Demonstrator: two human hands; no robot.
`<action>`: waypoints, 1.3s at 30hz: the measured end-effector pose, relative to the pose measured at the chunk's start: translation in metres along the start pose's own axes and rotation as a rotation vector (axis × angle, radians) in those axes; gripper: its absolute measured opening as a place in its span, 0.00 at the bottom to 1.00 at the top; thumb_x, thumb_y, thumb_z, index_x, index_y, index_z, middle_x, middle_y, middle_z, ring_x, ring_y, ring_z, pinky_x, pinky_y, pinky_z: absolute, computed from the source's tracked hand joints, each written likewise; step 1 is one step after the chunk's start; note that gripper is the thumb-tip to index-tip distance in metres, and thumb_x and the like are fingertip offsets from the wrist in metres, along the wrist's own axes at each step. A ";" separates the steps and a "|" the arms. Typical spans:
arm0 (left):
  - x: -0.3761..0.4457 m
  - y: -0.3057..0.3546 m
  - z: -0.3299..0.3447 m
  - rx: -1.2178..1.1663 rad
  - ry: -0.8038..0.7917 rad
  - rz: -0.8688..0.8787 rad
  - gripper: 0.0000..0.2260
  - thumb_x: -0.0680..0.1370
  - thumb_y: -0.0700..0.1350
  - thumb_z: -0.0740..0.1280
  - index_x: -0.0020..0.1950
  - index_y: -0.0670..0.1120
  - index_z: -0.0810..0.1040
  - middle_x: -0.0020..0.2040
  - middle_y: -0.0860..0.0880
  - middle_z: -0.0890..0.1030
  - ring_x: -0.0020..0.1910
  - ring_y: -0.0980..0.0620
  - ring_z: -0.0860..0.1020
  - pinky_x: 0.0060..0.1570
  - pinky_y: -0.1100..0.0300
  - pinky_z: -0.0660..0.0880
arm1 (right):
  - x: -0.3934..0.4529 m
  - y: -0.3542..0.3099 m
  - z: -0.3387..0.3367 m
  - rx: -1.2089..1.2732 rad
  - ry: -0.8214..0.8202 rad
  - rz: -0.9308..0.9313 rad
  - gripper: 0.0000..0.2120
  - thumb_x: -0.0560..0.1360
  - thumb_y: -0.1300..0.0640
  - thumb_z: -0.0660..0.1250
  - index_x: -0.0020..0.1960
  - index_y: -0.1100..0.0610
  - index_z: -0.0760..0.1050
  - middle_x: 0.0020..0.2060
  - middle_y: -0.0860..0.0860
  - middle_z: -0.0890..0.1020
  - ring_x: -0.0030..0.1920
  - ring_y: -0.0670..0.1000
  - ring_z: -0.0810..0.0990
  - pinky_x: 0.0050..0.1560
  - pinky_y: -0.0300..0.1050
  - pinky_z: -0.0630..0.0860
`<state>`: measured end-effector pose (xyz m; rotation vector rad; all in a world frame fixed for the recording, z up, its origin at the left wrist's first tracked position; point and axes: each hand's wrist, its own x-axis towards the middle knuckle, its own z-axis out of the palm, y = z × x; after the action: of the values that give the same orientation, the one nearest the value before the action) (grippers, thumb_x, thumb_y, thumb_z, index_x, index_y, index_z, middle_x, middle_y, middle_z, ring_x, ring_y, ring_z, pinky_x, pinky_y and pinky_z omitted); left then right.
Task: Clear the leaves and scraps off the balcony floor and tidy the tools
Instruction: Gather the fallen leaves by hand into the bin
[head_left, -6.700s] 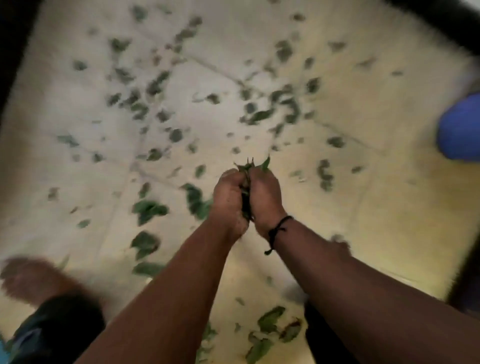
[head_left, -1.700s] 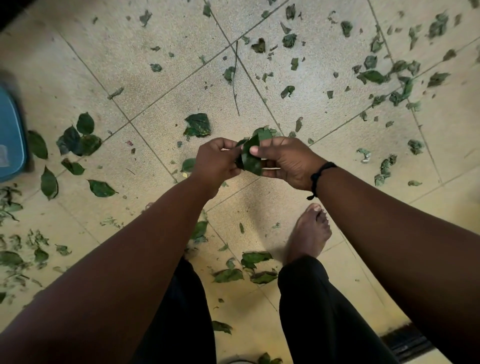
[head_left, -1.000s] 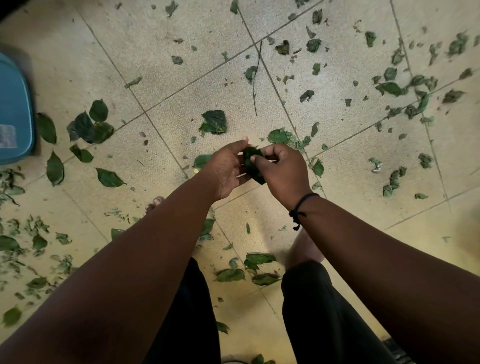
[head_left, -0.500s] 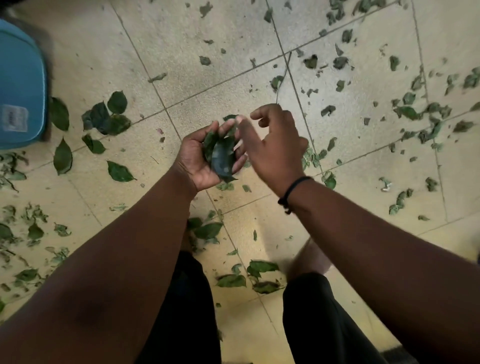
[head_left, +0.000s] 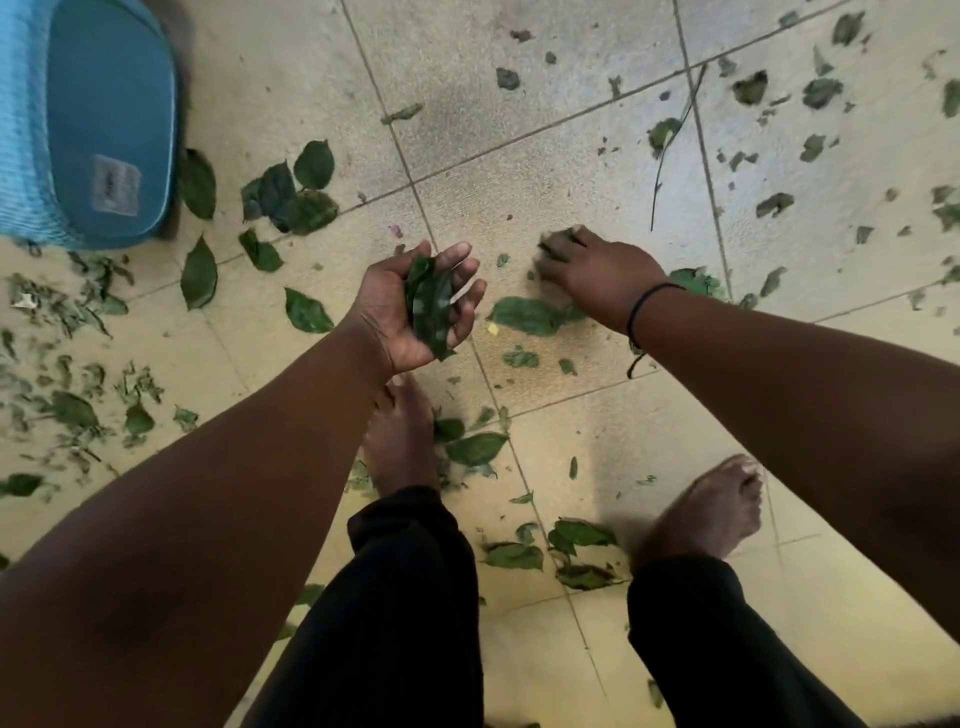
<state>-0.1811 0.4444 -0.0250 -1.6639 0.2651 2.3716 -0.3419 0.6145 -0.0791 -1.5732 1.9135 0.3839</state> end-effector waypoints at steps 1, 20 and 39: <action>0.000 -0.001 0.002 0.010 0.002 -0.001 0.20 0.81 0.53 0.59 0.41 0.46 0.86 0.41 0.51 0.83 0.40 0.50 0.82 0.38 0.63 0.75 | -0.008 0.006 0.002 -0.015 -0.002 -0.011 0.25 0.79 0.66 0.61 0.74 0.58 0.63 0.76 0.56 0.59 0.72 0.61 0.61 0.49 0.56 0.78; 0.010 -0.051 0.056 0.103 -0.043 -0.030 0.17 0.81 0.52 0.59 0.46 0.46 0.84 0.47 0.46 0.84 0.46 0.45 0.82 0.49 0.55 0.77 | -0.099 -0.060 -0.071 1.401 0.542 0.636 0.09 0.77 0.61 0.67 0.58 0.55 0.78 0.49 0.47 0.82 0.44 0.37 0.80 0.44 0.33 0.78; 0.027 -0.047 0.055 0.181 -0.137 -0.150 0.14 0.79 0.52 0.60 0.43 0.50 0.83 0.46 0.53 0.82 0.36 0.54 0.77 0.30 0.66 0.69 | -0.071 0.036 0.034 0.396 0.008 0.536 0.23 0.74 0.53 0.66 0.67 0.52 0.66 0.59 0.59 0.71 0.57 0.63 0.73 0.55 0.55 0.71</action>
<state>-0.2258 0.5075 -0.0320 -1.3842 0.3093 2.2642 -0.3597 0.6979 -0.0669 -0.8023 2.2368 0.1961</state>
